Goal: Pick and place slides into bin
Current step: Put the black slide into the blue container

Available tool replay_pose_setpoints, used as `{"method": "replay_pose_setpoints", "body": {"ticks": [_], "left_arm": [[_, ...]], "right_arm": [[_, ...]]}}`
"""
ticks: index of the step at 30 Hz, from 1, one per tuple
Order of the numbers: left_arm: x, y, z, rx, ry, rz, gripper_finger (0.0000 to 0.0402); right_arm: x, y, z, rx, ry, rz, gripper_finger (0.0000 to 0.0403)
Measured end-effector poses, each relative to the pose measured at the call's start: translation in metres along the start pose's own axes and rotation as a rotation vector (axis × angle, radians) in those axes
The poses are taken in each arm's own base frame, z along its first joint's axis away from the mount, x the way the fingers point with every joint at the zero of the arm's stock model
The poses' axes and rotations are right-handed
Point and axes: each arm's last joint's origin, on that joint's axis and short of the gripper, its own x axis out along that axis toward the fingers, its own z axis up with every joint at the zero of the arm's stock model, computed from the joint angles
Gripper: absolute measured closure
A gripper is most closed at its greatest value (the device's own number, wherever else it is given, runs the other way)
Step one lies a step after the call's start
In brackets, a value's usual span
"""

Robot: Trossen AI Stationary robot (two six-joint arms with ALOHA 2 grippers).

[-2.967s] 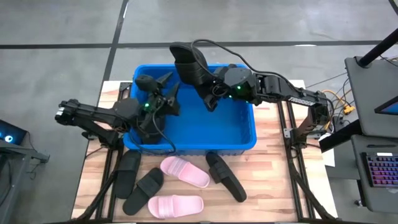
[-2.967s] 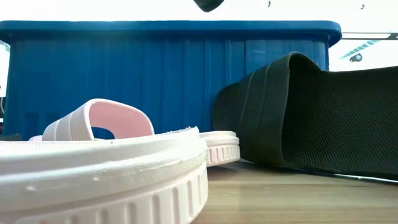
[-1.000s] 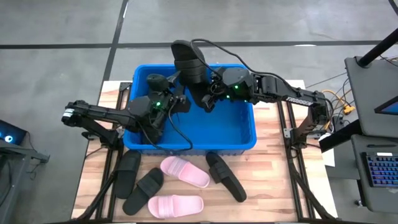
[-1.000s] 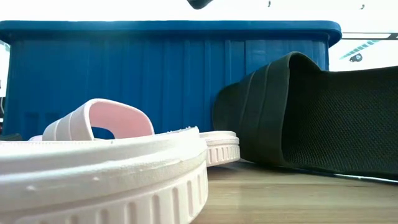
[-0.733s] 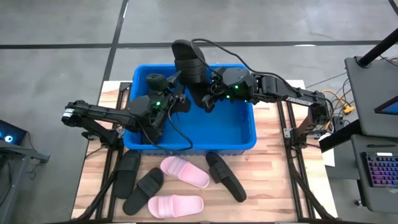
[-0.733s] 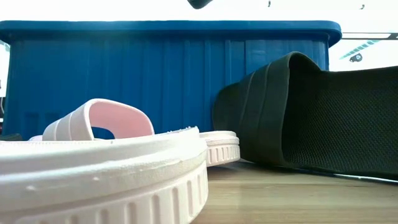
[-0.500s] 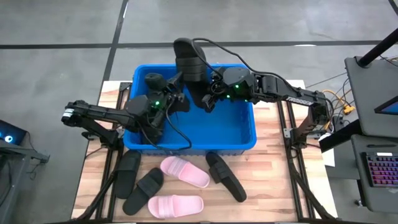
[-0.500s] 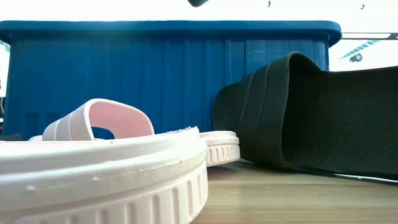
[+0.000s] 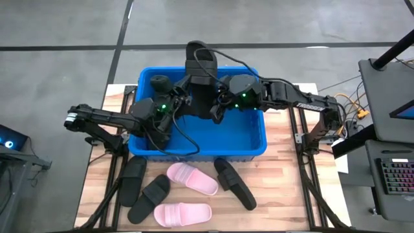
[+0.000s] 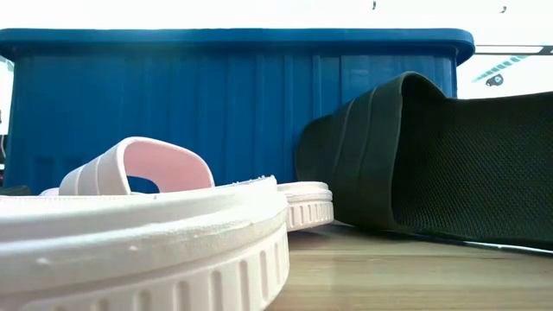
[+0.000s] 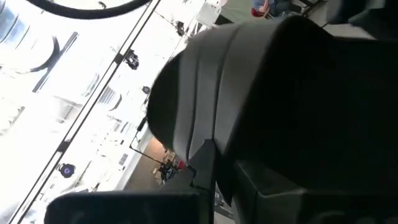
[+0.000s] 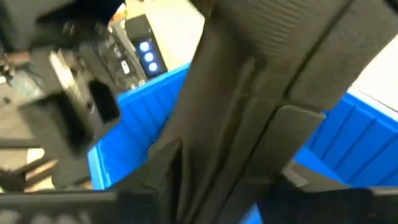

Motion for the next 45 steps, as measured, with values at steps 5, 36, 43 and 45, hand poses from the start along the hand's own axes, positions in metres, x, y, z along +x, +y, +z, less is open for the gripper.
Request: {"method": "replay_pose_setpoints", "body": {"ticks": [5,36,43,45], "left_arm": [[-0.001,0.005,-0.001,-0.010,0.005,0.004,0.0396],[-0.010,0.070,-0.019,-0.197,0.018,0.048,0.0400],[-0.010,0.072,-0.021,-0.200,-0.001,0.046,0.0401],[-0.010,0.072,-0.020,-0.206,-0.001,0.046,0.0401]], "right_arm": [[-0.006,-0.003,-0.001,-0.054,0.023,-0.019,0.0197],[-0.095,-0.030,0.016,-0.109,-0.141,-0.204,0.0202],[-0.110,-0.034,0.016,-0.106,-0.152,-0.200,0.0202],[-0.110,-0.034,0.016,-0.106,-0.153,-0.200,0.0202]]}}
